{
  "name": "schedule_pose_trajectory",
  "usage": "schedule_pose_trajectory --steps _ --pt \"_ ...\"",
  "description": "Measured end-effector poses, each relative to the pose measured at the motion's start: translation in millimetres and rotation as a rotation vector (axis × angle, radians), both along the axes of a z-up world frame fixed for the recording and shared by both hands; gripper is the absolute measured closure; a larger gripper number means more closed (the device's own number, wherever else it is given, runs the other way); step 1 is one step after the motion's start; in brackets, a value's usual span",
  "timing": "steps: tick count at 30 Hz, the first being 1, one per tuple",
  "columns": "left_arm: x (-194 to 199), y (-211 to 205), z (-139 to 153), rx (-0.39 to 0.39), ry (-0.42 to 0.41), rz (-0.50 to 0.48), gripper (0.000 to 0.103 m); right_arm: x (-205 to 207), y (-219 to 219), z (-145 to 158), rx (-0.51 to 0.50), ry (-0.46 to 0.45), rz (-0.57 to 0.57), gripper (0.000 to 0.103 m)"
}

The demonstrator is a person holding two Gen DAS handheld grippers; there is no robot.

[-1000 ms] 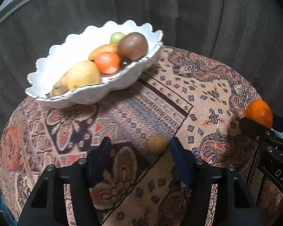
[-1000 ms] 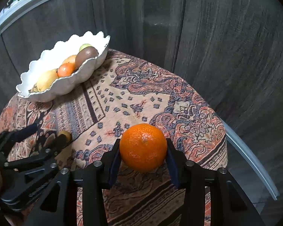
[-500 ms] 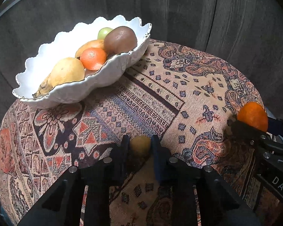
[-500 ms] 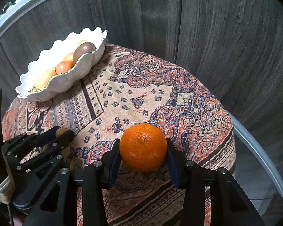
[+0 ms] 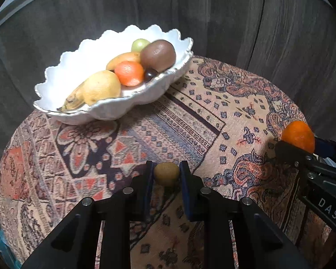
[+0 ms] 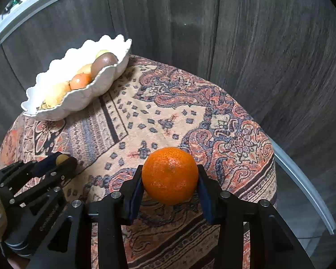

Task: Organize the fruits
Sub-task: 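Carry the mandarin with the right gripper while the left gripper carries the yellow fruit over the bowl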

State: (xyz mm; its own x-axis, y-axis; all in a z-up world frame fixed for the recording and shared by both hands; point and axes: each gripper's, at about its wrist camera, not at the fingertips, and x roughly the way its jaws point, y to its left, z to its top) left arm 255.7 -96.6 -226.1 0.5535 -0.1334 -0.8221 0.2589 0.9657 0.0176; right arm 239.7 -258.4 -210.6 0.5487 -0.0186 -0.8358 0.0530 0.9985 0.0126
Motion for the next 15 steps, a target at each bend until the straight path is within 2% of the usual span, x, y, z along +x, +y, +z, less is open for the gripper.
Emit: schedule_pose_trajectory --steps 10,15 --pt "1.7 40.5 35.8 -0.007 -0.049 0.049 0.080 3.8 32.3 25.9 -0.028 -0.039 0.058 0.058" --pt "9.5 60.1 54.2 -0.022 -0.075 0.079 0.079 15.8 52.2 48.0 -0.042 -0.077 0.091 0.058"
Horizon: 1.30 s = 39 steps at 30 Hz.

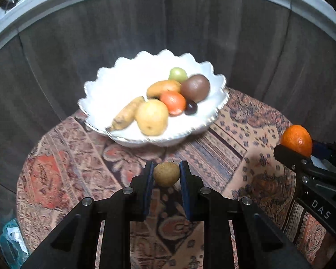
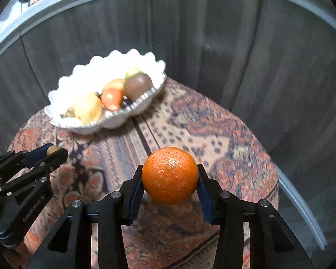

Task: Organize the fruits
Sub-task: 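Carry the mandarin with the right gripper while the left gripper carries the yellow fruit over the bowl, then open the right gripper to drop the mandarin while the left gripper drops the yellow fruit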

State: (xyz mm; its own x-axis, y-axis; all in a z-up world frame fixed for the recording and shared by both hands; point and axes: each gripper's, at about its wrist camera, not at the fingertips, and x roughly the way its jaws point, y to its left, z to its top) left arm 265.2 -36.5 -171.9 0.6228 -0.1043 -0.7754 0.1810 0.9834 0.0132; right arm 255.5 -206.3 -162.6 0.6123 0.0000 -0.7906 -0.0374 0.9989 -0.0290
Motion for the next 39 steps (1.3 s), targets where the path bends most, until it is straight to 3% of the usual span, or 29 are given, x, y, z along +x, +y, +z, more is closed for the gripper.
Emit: schedule_pose_trajectory --steps 8,16,27,39 --pt "27.1 27.8 27.4 -0.013 -0.032 0.032 0.080 35.3 27.0 31.9 -0.014 -0.055 0.041 0.058" --pt "68.6 48.1 39.8 -0.005 -0.047 0.054 0.080 77.9 48.7 39.6 0.001 -0.052 0.064 0.058" --pt "119.0 61.0 23.5 0.015 -0.028 0.070 0.079 128.5 65.3 21.6 0.006 -0.012 0.073 0.058" --pt "141.7 56.6 1.1 0.004 0.009 0.062 0.075 150.9 65.1 5.3 0.016 0.023 0.081 0.058"
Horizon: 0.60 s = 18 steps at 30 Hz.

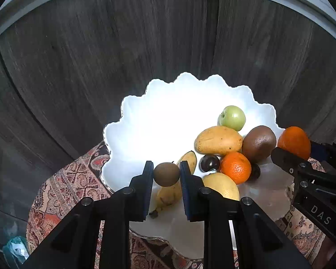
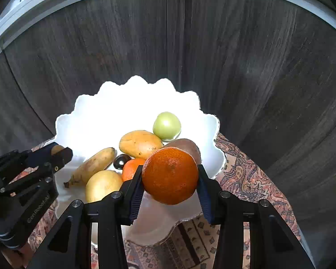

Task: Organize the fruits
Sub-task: 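Open the right gripper to drop the mandarin while the left gripper drops the yellow fruit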

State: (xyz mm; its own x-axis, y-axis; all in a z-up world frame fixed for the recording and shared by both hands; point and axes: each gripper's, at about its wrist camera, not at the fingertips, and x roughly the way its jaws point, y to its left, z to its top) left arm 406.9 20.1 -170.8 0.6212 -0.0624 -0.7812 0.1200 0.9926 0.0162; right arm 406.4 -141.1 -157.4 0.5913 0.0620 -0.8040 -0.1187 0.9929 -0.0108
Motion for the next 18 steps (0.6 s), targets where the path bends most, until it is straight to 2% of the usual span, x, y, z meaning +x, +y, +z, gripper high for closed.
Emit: schedule_pose_trajectory --steps 2,5,7,9,10,11,18 --pt "-1.4 1.5 -0.4 -0.002 -0.009 0.009 0.058 0.3 0.2 -0.3 0.007 0.000 0.007 0.058" --pt "-3.9 5.0 0.9 -0.005 -0.020 0.025 0.044 0.7 -0.2 0.3 0.008 -0.005 0.000 0.054" --pt "-5.4 6.9 3.3 0.000 -0.025 0.032 0.040 -0.5 -0.9 3.7 0.001 -0.021 -0.009 0.043" --pt "-7.6 7.8 6.6 0.010 -0.034 0.040 0.031 -2.7 -0.5 9.5 -0.010 -0.045 -0.021 0.029" --pt "-10.4 9.3 9.4 0.011 -0.044 0.049 0.027 -3.9 -0.3 12.6 -0.013 -0.053 -0.026 0.026" --pt "-12.3 10.8 11.8 0.009 -0.049 0.055 0.024 -4.3 0.2 14.7 -0.015 -0.056 -0.030 0.022" --pt "-31.3 18.4 31.6 -0.001 -0.066 0.093 0.018 -19.8 1.0 36.1 -0.033 -0.088 -0.046 0.019"
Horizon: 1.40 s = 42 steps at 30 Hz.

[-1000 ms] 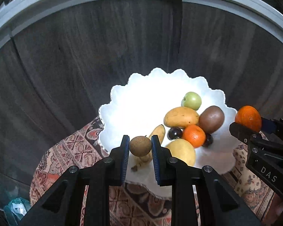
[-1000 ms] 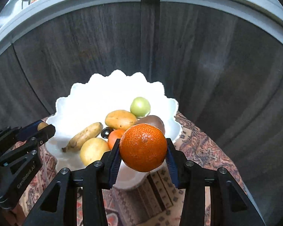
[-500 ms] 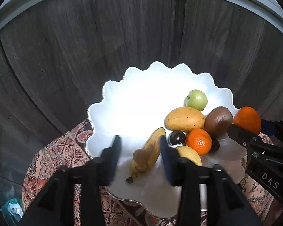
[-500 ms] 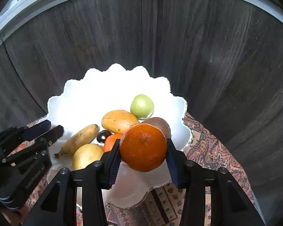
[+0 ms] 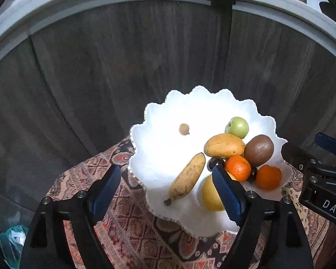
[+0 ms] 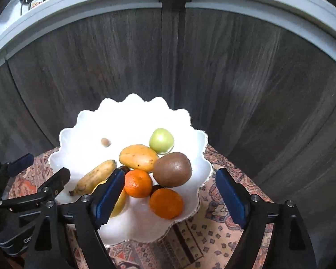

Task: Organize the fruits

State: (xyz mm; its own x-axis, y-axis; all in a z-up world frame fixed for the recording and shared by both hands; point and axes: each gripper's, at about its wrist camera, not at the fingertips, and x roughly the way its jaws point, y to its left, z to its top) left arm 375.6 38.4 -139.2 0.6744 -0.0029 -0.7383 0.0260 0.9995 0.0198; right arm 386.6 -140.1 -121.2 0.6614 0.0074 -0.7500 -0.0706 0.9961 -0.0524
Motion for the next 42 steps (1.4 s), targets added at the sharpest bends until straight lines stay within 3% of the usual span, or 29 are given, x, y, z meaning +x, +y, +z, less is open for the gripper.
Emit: schedule_pose_trajectory --steps 7,20,29,42 --pt "-30.4 0.8 34.7 0.012 -0.048 0.018 0.006 -28.8 -1.6 31.5 0.011 -0.041 -0.012 0.015" --pt "-100.3 -3.6 86.4 0.002 -0.085 0.038 0.005 -96.3 -6.7 91.2 0.012 -0.122 -0.018 0.015" --pt "-155.9 -5.9 109.1 -0.007 -0.101 0.041 0.005 -148.3 -7.6 110.1 0.042 -0.158 -0.015 0.015" --pt "-224.8 -5.1 118.8 0.006 -0.121 0.044 0.004 -219.3 -5.8 115.4 0.032 -0.185 -0.011 0.014"
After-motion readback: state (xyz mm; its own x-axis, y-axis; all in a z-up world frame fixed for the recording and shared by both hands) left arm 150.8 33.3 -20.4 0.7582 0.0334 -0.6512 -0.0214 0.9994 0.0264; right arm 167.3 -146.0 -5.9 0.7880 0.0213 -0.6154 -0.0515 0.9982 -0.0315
